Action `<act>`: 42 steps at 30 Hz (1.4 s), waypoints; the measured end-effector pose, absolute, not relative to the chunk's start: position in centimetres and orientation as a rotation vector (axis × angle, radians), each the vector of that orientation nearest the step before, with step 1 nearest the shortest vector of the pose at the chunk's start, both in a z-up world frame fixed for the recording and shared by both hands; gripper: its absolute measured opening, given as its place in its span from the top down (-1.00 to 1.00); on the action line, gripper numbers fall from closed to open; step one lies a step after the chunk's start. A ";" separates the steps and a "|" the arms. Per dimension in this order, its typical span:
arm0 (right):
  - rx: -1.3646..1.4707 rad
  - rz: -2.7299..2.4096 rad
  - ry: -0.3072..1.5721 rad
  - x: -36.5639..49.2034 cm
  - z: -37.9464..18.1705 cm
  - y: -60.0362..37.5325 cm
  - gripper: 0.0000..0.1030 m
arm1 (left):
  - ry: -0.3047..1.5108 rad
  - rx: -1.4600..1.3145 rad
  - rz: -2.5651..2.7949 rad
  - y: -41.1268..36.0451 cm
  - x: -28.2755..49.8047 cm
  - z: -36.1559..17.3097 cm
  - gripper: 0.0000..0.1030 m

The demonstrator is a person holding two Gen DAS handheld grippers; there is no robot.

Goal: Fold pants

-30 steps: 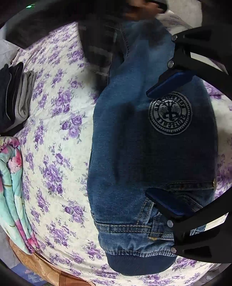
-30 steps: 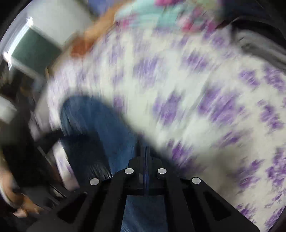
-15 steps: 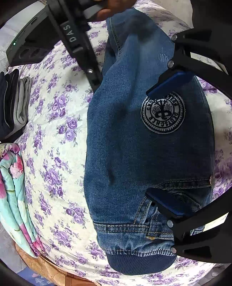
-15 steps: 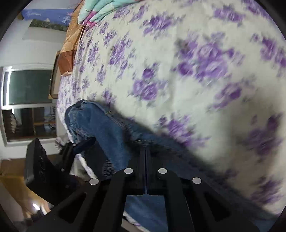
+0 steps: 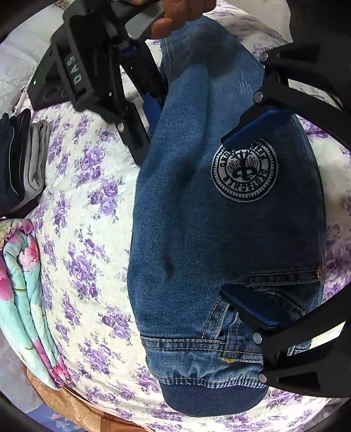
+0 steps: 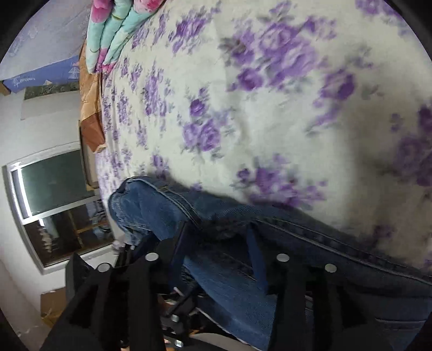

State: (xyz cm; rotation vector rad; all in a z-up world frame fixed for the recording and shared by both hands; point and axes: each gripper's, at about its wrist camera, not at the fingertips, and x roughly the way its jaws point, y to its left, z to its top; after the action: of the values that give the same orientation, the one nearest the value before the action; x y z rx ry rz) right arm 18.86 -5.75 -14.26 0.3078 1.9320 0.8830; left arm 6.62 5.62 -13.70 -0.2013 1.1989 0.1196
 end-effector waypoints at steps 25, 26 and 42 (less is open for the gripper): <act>-0.214 0.996 1.485 21.1 -9.5 -5.4 0.76 | 1.258 -0.164 0.064 5.9 6.5 -13.7 -0.90; -0.230 0.962 1.450 21.3 -8.7 -6.3 0.65 | 1.266 -0.167 0.062 6.0 6.3 -13.5 -0.90; -0.242 1.021 1.444 19.7 -7.5 -14.7 0.42 | 1.306 -0.209 0.062 4.7 9.6 -14.1 -0.90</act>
State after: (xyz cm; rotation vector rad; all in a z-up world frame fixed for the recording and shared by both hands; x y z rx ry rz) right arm 19.67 -14.68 -7.54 -0.2424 1.4440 1.0214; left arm 9.57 4.73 -14.07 -0.2090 1.3057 0.0622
